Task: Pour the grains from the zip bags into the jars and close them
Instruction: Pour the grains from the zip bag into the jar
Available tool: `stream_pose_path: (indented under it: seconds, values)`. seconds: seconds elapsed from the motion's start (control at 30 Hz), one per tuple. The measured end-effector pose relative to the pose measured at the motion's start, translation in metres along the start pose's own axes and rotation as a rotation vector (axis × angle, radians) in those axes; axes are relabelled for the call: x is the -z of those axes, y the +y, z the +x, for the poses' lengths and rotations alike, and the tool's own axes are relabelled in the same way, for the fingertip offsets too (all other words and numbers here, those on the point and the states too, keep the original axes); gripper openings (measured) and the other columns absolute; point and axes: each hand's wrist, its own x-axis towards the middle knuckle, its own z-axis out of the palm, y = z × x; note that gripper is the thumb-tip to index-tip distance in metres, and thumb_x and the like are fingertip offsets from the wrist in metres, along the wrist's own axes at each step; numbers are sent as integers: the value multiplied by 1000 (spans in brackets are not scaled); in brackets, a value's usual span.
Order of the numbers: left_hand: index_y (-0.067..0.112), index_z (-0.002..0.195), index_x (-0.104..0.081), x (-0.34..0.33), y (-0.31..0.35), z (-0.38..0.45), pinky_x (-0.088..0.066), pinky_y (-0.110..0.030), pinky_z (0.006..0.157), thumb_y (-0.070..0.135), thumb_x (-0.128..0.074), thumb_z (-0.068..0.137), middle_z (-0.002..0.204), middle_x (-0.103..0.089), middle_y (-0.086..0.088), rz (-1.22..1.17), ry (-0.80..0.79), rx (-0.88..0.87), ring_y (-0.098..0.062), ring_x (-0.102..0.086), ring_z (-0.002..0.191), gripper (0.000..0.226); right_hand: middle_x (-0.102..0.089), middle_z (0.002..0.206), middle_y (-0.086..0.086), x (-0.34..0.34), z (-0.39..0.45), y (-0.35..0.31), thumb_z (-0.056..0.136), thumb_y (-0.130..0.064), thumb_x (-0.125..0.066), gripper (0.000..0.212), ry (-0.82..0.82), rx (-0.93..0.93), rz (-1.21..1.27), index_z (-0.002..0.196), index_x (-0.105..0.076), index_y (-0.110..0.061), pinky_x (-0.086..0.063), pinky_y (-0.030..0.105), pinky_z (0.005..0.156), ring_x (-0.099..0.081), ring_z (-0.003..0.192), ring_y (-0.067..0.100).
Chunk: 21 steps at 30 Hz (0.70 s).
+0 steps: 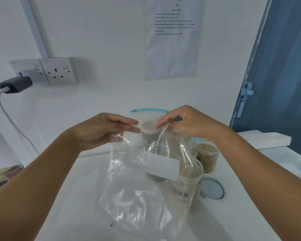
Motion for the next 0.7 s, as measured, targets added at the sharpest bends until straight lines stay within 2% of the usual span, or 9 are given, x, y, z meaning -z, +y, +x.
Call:
stream_pose_path:
  seconds: [0.1,0.13,0.2,0.27,0.33,0.4,0.5,0.6,0.7]
  values:
    - [15,104,-83,2,0,-3,-56,-20,70,15,-77,78,121,-75,-17,-23,57,-54,-13,-60,72,26,-76,99,-26,-2,3,-4,97,5,-51,51,7,-2,-5,97,-83,-35,-56,27,86,-73,91,13]
    - [15,104,-83,4,-1,-4,-54,-19,68,23,-85,71,122,-75,-16,-35,75,-89,-15,-55,74,33,-75,100,-27,-3,4,-4,99,-1,-55,47,23,3,-10,97,-82,-39,-56,26,89,-72,96,18]
    - [15,106,-83,15,-4,-6,-51,-20,67,37,-99,53,124,-74,-15,-69,117,-152,-15,-51,68,60,-69,122,-19,-6,6,2,100,-13,-63,37,112,28,-38,101,-81,-46,-51,38,106,-66,115,20]
    - [16,107,-83,28,-5,-11,-52,-21,69,44,-103,43,127,-74,-12,-94,174,-187,-12,-53,61,73,-51,145,-10,-9,7,8,99,-22,-68,29,265,37,-60,107,-79,-48,-37,30,116,-47,137,9]
    - [19,107,-83,37,0,-17,-53,-23,73,45,-103,43,128,-74,-8,-92,225,-211,-12,-56,64,72,-42,151,-8,-15,6,10,98,-27,-71,26,430,43,-26,109,-77,-50,-28,26,116,-33,145,8]
    - [20,103,-83,41,6,-21,-54,-22,73,34,-98,55,129,-73,-7,-144,270,-236,-12,-54,66,53,-45,148,-11,-22,4,10,97,-28,-72,26,484,29,180,110,-77,-50,-27,26,114,-35,142,2]
    - [23,96,-84,40,17,-25,-55,-20,68,15,-75,78,129,-73,-6,-223,345,-249,-11,-51,61,22,-59,138,-15,-36,4,8,95,-23,-74,28,388,-37,615,113,-78,-44,-34,30,111,-47,136,4]
    - [25,93,-84,39,24,-28,-54,-20,64,13,-68,80,126,-75,-2,-257,376,-272,-11,-52,55,24,-64,120,-11,-45,9,7,91,-23,-75,34,226,-111,886,121,-77,-39,-39,36,111,-57,125,13]
    - [27,89,-84,39,25,-32,-54,-20,61,11,-65,87,125,-76,1,-293,401,-279,-10,-54,54,25,-66,104,-12,-54,16,6,90,-22,-75,38,113,-149,953,125,-75,-37,-46,34,102,-63,112,19]
